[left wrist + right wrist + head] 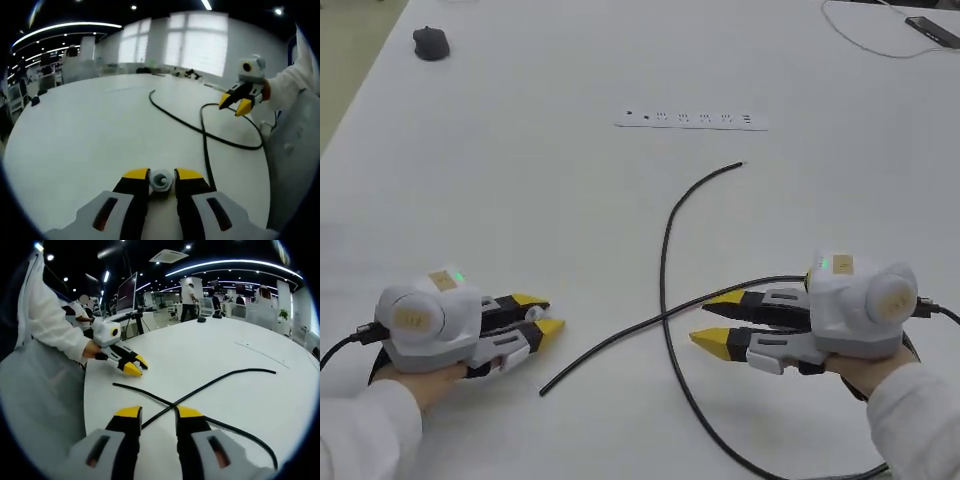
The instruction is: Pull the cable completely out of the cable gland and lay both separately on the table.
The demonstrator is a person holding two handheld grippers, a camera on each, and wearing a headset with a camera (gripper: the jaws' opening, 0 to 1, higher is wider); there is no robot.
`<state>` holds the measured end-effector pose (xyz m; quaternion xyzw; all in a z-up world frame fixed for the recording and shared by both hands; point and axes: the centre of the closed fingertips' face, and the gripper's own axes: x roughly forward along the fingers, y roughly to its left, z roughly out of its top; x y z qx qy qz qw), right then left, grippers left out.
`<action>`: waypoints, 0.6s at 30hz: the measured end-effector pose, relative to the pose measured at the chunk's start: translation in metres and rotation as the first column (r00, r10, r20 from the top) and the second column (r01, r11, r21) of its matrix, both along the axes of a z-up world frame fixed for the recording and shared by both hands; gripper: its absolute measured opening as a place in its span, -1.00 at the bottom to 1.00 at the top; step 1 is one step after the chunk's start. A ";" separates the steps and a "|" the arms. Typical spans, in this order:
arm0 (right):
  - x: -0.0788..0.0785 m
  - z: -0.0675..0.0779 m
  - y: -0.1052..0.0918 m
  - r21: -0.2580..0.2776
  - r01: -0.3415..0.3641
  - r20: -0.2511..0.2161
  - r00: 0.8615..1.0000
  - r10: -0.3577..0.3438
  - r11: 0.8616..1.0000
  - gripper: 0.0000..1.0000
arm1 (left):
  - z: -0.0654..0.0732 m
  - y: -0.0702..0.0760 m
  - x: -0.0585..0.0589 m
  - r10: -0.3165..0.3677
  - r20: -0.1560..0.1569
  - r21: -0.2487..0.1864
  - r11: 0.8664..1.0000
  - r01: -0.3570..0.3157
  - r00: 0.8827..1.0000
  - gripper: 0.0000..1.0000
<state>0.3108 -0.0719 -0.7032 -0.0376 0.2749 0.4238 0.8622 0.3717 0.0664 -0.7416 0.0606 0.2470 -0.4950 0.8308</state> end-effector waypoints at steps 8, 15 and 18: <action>-0.002 0.014 -0.005 0.011 0.032 -0.004 0.999 -0.032 0.999 -0.32 | 0.019 0.014 -0.004 0.013 0.013 0.007 1.000 -0.013 1.000 -0.42; -0.011 0.042 -0.019 0.023 0.079 0.016 0.997 -0.079 0.997 -0.19 | 0.062 0.044 -0.013 -0.001 0.035 0.004 1.000 0.001 0.999 -0.13; -0.021 0.057 -0.027 0.031 0.125 0.015 0.992 -0.126 0.992 -0.15 | 0.078 0.055 -0.018 0.007 0.010 -0.015 1.000 -0.007 1.000 0.11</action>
